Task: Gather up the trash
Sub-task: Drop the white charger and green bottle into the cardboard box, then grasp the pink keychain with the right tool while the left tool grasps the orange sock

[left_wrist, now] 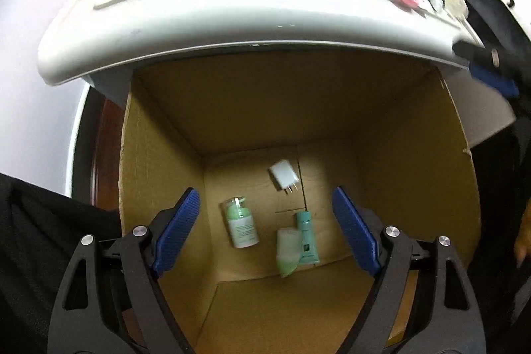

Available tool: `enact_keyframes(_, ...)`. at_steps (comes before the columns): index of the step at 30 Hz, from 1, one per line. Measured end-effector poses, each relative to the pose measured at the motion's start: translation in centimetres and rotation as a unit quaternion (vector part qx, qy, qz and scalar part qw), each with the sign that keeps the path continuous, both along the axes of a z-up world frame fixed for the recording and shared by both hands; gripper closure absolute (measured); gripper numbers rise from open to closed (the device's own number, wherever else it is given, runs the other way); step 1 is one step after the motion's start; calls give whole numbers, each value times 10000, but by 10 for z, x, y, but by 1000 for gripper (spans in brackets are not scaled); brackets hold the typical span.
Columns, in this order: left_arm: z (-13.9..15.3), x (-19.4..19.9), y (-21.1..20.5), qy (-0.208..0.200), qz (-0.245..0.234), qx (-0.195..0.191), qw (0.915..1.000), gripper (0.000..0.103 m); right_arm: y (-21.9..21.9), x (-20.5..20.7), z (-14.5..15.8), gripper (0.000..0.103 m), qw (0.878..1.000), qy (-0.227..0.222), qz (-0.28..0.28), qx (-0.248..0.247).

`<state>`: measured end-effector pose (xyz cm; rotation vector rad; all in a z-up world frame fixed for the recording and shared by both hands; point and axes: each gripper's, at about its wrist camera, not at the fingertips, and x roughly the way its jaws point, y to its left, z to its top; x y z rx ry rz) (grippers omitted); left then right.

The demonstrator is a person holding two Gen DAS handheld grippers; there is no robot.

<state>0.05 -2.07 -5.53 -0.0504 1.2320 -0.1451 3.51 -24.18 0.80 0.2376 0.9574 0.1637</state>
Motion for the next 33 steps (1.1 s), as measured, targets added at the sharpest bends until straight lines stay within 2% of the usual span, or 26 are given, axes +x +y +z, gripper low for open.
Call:
enact_keyframes(3,0,-2,4,-53,50,-78,9999,23,-4,31,7,40,9999,-111,-76,9)
enact_keyframes(7,3,-6,5,-152,-28,-81,9998,23,7,65,7,43,9996,-231,98,-84)
enact_keyframes(10,3,-7,1,-197,-95,-100,9997,23,10,84,0,43,9995,-153,73,-269)
enact_keyframes(12,5,-8,-2,-209,-118,-121,9996,23,9,94,-9,43,9998,-28,35,-198)
enact_keyframes(14,6,-9,-3,-205,-124,-148,9996,23,11,99,-9,43,9996,-121,46,-270)
enact_keyframes(22,6,-5,3,-133,-7,-318,9994,23,44,90,-15,44,9904,-445,445,-1233)
enact_keyframes(33,5,-2,2,-48,26,-398,9992,23,45,89,-17,54,9899,-625,530,-1159)
